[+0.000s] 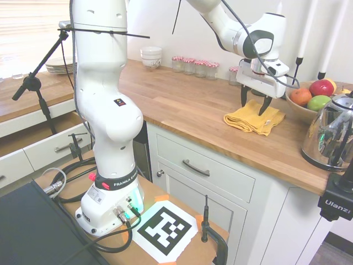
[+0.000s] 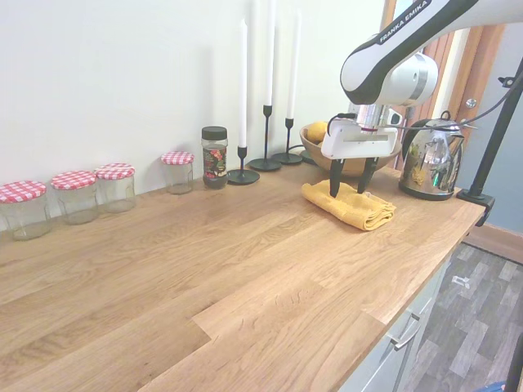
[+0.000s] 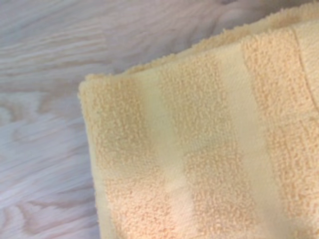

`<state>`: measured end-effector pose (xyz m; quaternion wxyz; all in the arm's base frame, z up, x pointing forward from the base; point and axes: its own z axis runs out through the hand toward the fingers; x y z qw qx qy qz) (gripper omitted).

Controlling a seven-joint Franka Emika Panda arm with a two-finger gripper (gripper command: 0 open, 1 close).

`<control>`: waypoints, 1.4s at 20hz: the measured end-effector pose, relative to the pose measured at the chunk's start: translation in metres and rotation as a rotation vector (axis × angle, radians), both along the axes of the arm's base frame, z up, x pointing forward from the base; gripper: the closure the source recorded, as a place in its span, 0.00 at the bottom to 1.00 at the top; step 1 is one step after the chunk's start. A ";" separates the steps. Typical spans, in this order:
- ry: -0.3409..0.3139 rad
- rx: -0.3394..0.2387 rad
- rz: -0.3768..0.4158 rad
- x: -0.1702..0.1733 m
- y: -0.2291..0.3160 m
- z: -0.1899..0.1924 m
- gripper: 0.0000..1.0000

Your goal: Wipe the counter

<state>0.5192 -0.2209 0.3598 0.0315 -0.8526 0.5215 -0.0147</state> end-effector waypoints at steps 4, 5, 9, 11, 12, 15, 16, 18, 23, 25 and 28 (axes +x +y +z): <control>0.018 0.007 -0.004 0.005 -0.001 -0.013 0.00; 0.024 0.009 -0.005 0.007 -0.002 -0.017 0.00; 0.030 0.013 -0.013 0.012 -0.003 -0.025 1.00; 0.028 0.014 -0.016 0.012 -0.003 -0.025 1.00; 0.027 0.015 -0.017 0.012 -0.003 -0.025 1.00; 0.022 0.014 -0.019 0.013 -0.004 -0.025 1.00; 0.019 0.012 -0.019 0.013 -0.004 -0.025 1.00; 0.015 0.010 -0.019 0.012 -0.004 -0.026 1.00; 0.003 0.002 -0.017 0.012 -0.003 -0.027 1.00; -0.003 0.000 -0.015 0.012 -0.002 -0.027 1.00; -0.009 -0.003 -0.011 0.012 0.001 -0.028 1.00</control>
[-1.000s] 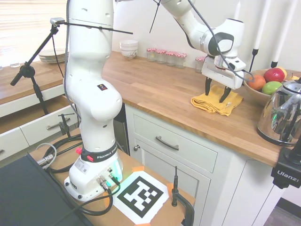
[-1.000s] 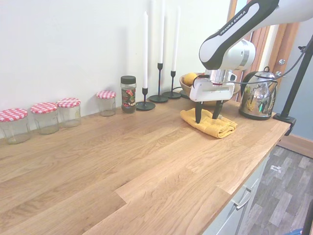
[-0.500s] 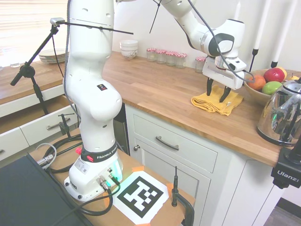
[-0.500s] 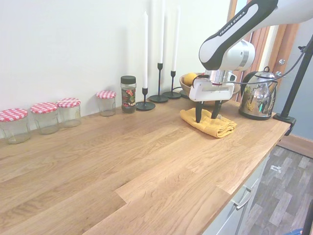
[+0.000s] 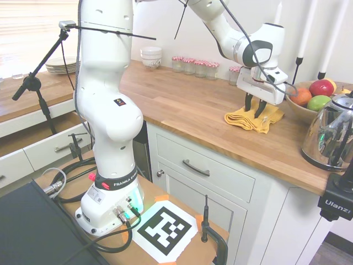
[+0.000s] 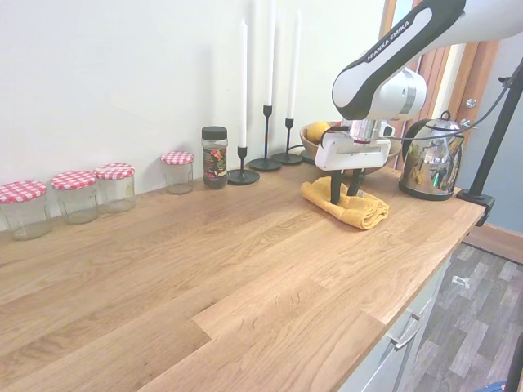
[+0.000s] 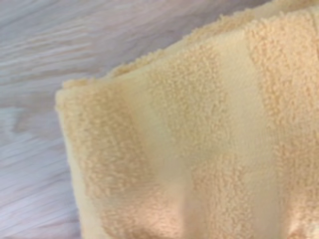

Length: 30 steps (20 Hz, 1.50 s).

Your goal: Wipe the counter

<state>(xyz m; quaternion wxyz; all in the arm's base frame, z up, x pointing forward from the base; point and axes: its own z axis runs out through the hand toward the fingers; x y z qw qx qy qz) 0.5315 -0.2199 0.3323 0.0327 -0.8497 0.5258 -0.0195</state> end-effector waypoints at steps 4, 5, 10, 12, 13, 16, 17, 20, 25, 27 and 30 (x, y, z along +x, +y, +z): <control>-0.008 -0.001 0.003 -0.001 0.003 0.000 1.00; -0.009 -0.002 0.003 -0.001 0.003 0.000 1.00; -0.021 -0.006 0.001 -0.004 0.004 0.000 1.00; -0.021 -0.006 0.002 -0.004 0.004 0.000 1.00; -0.021 -0.006 0.003 -0.004 0.004 0.000 1.00; -0.022 -0.007 0.007 -0.004 0.004 0.000 1.00; -0.022 -0.007 0.009 -0.004 0.005 0.000 1.00; -0.023 -0.007 0.027 -0.001 0.014 0.000 1.00; -0.030 -0.016 0.091 0.008 0.062 0.000 1.00; -0.030 -0.023 0.115 0.010 0.087 0.000 1.00; -0.026 -0.036 0.145 0.012 0.127 0.000 1.00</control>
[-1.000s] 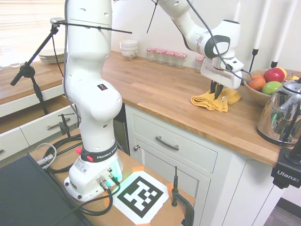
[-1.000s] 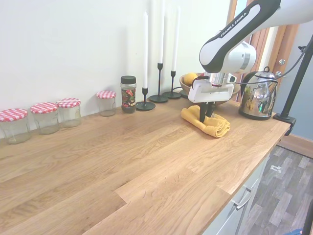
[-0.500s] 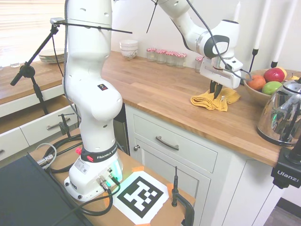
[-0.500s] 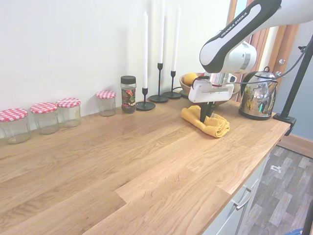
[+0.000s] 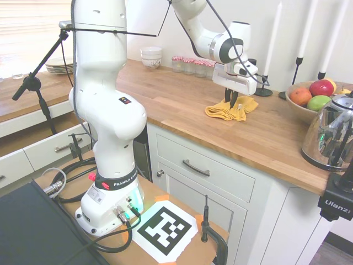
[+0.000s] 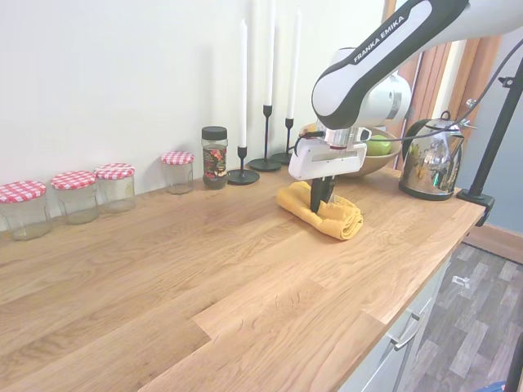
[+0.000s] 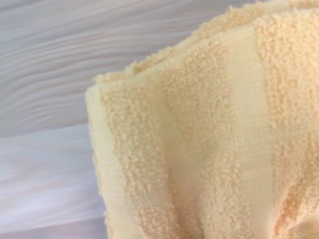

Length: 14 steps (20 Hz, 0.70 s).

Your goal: Wipe the counter

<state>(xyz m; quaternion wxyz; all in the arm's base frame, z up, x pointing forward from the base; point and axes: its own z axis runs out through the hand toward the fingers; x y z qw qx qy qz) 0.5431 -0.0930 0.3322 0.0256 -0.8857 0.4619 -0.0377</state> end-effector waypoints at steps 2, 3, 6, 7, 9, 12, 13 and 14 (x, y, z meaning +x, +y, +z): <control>0.003 -0.010 0.024 0.002 0.028 0.000 1.00; 0.002 -0.017 0.035 0.002 0.042 0.000 1.00; 0.002 -0.046 0.074 0.001 0.086 -0.001 1.00; 0.002 -0.056 0.086 0.000 0.099 -0.001 1.00; 0.000 -0.081 0.112 -0.001 0.127 -0.002 1.00; -0.007 -0.114 0.150 -0.007 0.171 -0.002 1.00; -0.008 -0.123 0.162 -0.009 0.185 -0.003 1.00; -0.009 -0.132 0.176 -0.013 0.200 -0.003 1.00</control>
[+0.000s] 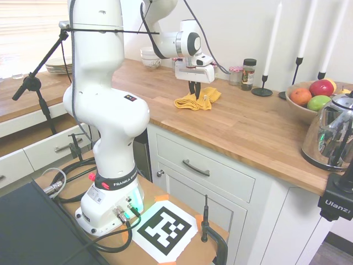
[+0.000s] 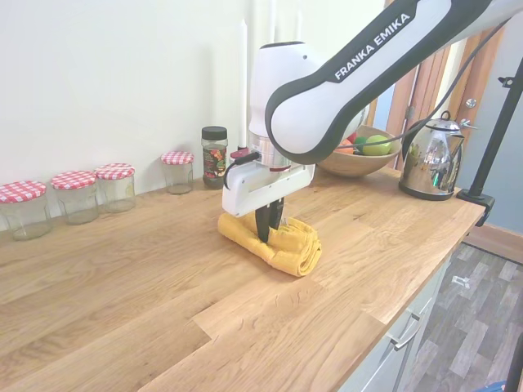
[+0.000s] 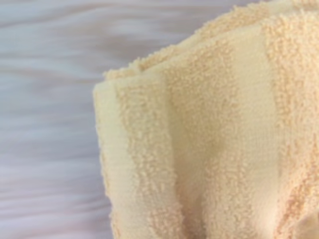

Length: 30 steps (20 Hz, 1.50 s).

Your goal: Wipe the counter

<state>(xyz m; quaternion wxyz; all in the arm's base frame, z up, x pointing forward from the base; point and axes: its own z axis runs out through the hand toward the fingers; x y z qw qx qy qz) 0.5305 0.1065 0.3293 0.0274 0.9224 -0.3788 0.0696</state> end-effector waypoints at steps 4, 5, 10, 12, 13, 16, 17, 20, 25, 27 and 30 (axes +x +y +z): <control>0.012 -0.028 0.055 -0.016 0.050 -0.002 1.00; 0.016 -0.032 0.069 -0.020 0.061 -0.002 1.00; 0.016 -0.057 0.097 -0.030 0.084 -0.003 1.00; 0.017 -0.052 0.091 -0.029 0.083 -0.003 1.00; 0.019 -0.047 0.083 -0.029 0.082 -0.003 1.00; 0.030 -0.017 0.051 -0.024 0.070 -0.002 1.00; 0.035 -0.007 0.042 -0.021 0.061 -0.001 1.00; 0.045 0.021 0.014 -0.010 0.022 0.000 1.00; 0.049 0.072 -0.032 0.005 -0.050 0.001 1.00; 0.051 0.094 -0.053 0.008 -0.080 0.002 1.00; 0.048 0.120 -0.088 0.009 -0.130 0.002 1.00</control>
